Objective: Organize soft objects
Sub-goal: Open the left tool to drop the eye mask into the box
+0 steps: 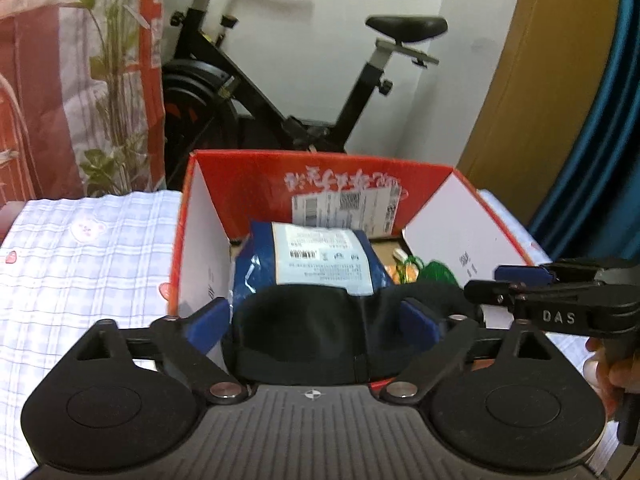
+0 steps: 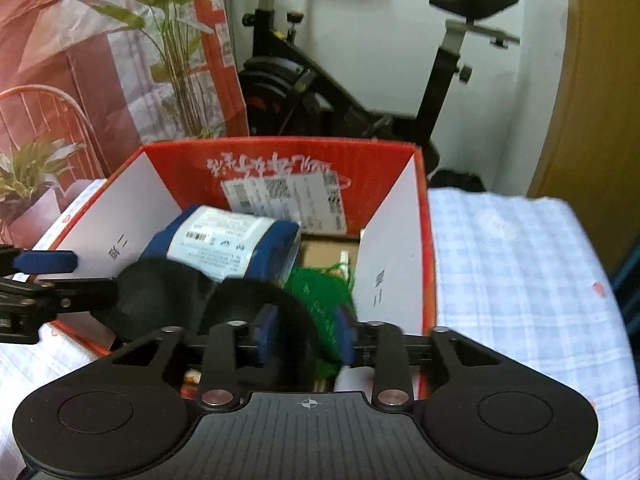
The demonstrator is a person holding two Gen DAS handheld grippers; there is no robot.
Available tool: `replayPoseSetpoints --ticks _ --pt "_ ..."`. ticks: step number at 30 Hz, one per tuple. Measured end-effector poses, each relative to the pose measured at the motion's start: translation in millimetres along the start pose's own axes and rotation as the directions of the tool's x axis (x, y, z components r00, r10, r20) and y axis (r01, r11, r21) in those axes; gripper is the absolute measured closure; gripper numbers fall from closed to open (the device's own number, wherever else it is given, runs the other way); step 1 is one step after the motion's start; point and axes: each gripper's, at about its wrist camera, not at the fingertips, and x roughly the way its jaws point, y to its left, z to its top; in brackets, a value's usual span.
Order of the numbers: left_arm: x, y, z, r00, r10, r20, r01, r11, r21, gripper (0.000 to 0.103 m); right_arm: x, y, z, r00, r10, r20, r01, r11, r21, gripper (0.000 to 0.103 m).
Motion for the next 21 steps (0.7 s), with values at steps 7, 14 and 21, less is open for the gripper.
replayPoseSetpoints --ticks 7,14,21 --pt "-26.3 5.2 3.3 0.994 0.004 0.107 0.001 0.999 -0.046 0.000 -24.4 -1.5 0.4 0.994 -0.006 0.106 0.005 1.000 0.007 0.015" --pt "-48.4 8.2 0.6 0.978 0.029 0.206 -0.016 0.998 -0.064 0.000 -48.7 2.1 -2.9 0.982 -0.008 0.189 0.005 1.000 0.018 0.000" --pt "-62.7 17.3 -6.8 0.971 0.017 0.239 0.008 0.995 -0.103 0.000 -65.6 5.1 -10.8 0.967 0.007 0.254 -0.020 0.999 0.045 0.000"
